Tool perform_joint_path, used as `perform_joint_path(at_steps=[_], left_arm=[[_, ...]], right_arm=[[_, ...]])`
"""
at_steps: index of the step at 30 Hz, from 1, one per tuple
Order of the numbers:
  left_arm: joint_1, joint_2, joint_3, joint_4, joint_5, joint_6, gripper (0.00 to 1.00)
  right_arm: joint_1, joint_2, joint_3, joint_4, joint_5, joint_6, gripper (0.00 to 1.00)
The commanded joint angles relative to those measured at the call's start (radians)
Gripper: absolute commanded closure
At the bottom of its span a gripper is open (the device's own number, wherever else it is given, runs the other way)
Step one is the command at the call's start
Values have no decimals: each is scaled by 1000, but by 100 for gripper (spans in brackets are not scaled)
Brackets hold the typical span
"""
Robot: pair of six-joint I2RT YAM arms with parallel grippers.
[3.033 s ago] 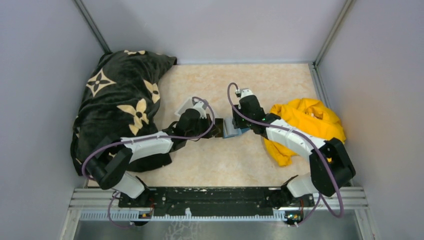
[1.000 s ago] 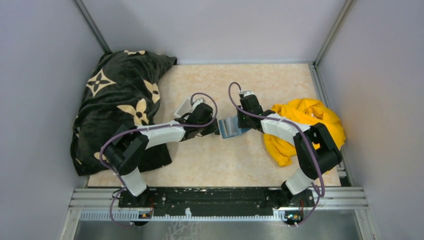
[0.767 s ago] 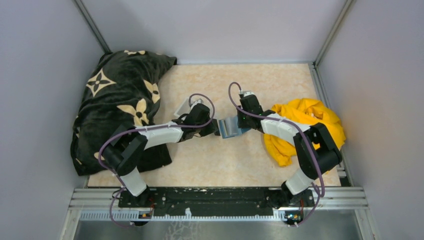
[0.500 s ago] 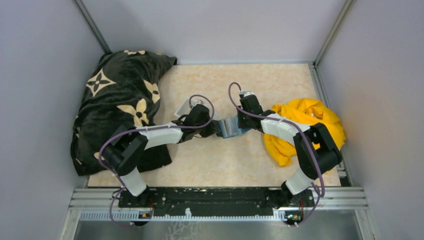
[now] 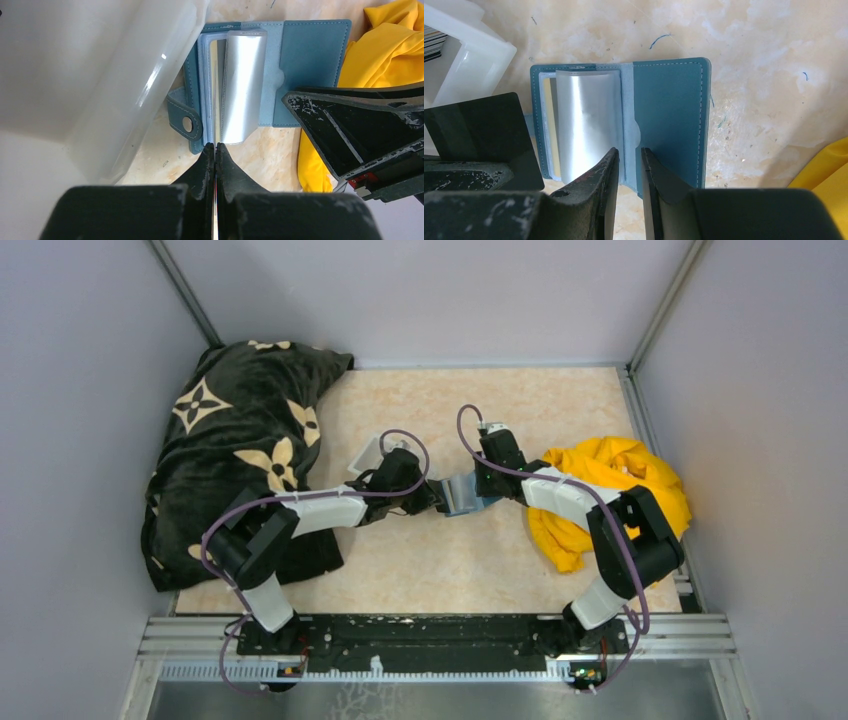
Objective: Put the credit cards into the card holder
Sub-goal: Insert the credit card into the card holder.
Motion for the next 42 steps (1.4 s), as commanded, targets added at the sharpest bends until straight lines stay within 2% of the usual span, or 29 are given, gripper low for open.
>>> perform_joint_path(at_steps=[1, 23, 42], left_arm=[[5, 25, 2, 27, -2, 11, 100], [5, 43, 13, 52, 12, 32, 100], [5, 62, -17, 97, 26, -23, 100]], right_arm=[[-7, -7, 35, 24, -3, 7, 77], [-6, 7, 41, 22, -3, 6, 77], [-7, 15, 34, 20, -7, 7, 77]])
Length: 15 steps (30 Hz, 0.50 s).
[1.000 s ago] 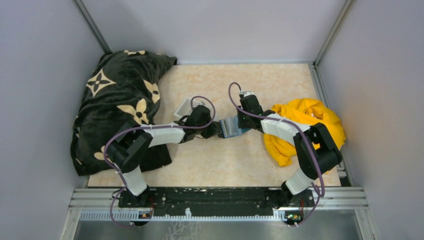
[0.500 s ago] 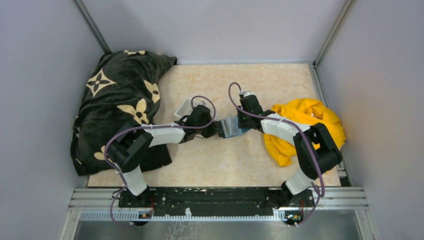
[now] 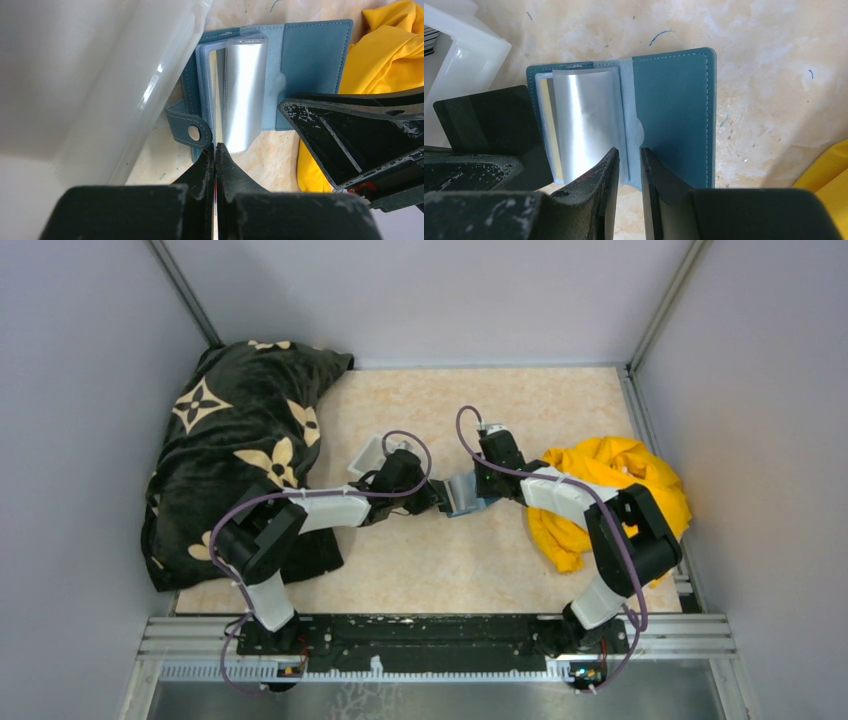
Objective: Put the credit cards into the card holder
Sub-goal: Insert the credit card into the card holder.
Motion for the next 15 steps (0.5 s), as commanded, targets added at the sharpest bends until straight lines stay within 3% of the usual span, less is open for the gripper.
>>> perform_joint_path(at_steps=[1, 15], left_arm=[[5, 24, -22, 51, 15, -28, 100], [5, 28, -24, 27, 6, -20, 100]], right_arm=[[-7, 2, 35, 20, -1, 7, 77], [-7, 2, 32, 19, -1, 7, 77]])
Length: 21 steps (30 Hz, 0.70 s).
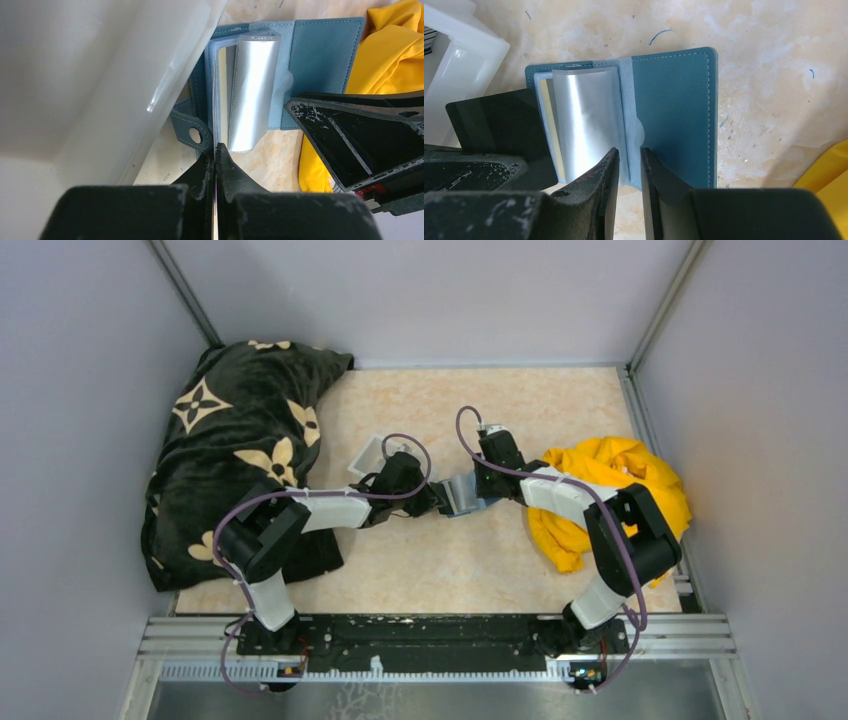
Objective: Put the credit cards into the card holder
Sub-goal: Insert the credit card into the card holder.
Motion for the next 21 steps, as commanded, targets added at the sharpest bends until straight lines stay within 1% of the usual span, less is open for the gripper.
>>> perform_joint_path(at_steps=[1, 8, 21], left_arm=[[5, 12, -6, -7, 2, 5, 100], [8, -11, -24, -15, -4, 20, 100], [17, 15, -15, -16, 38, 43, 100]], right_arm=[[-7, -1, 32, 19, 2, 7, 77], [-12, 1, 31, 19, 0, 7, 77], [-13, 2, 31, 17, -2, 9, 77]])
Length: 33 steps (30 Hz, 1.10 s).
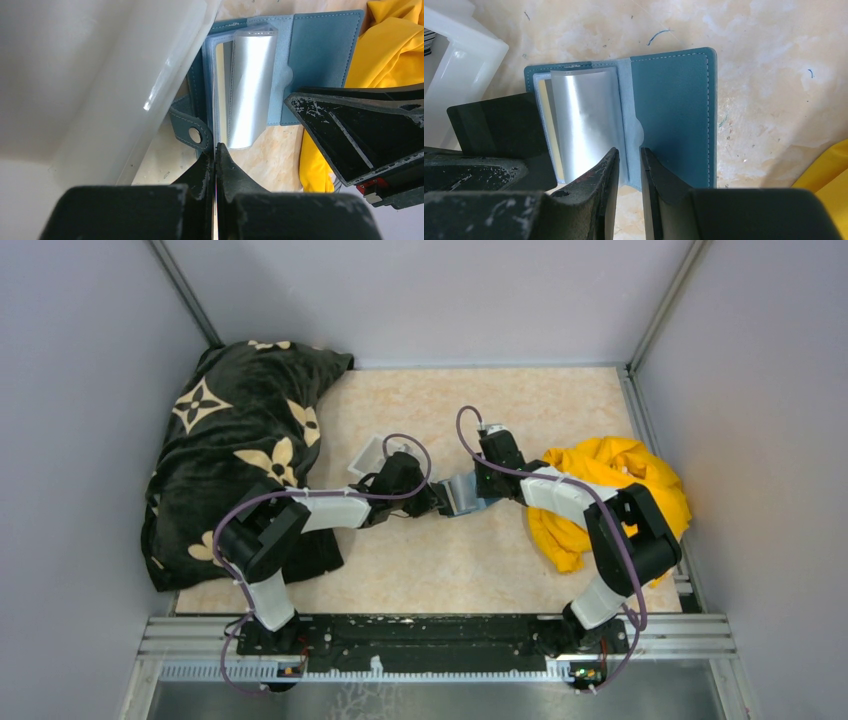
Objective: Put the credit cards into the card holder
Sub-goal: Insert the credit card into the card holder.
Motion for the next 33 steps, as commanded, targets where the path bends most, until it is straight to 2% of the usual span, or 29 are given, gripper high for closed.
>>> perform_joint_path(at_steps=[1, 14, 26, 33], left_arm=[[12, 21, -6, -26, 27, 33, 100], [22, 79, -6, 9, 95, 23, 100], [28, -56, -16, -73, -45, 60, 100], [28, -30, -6, -69, -19, 54, 100]], right_arm=[[-11, 3, 32, 16, -5, 9, 77], [-11, 9, 31, 14, -2, 8, 77], [-16, 21, 33, 14, -8, 7, 77], [-16, 19, 36, 10, -7, 6, 77]])
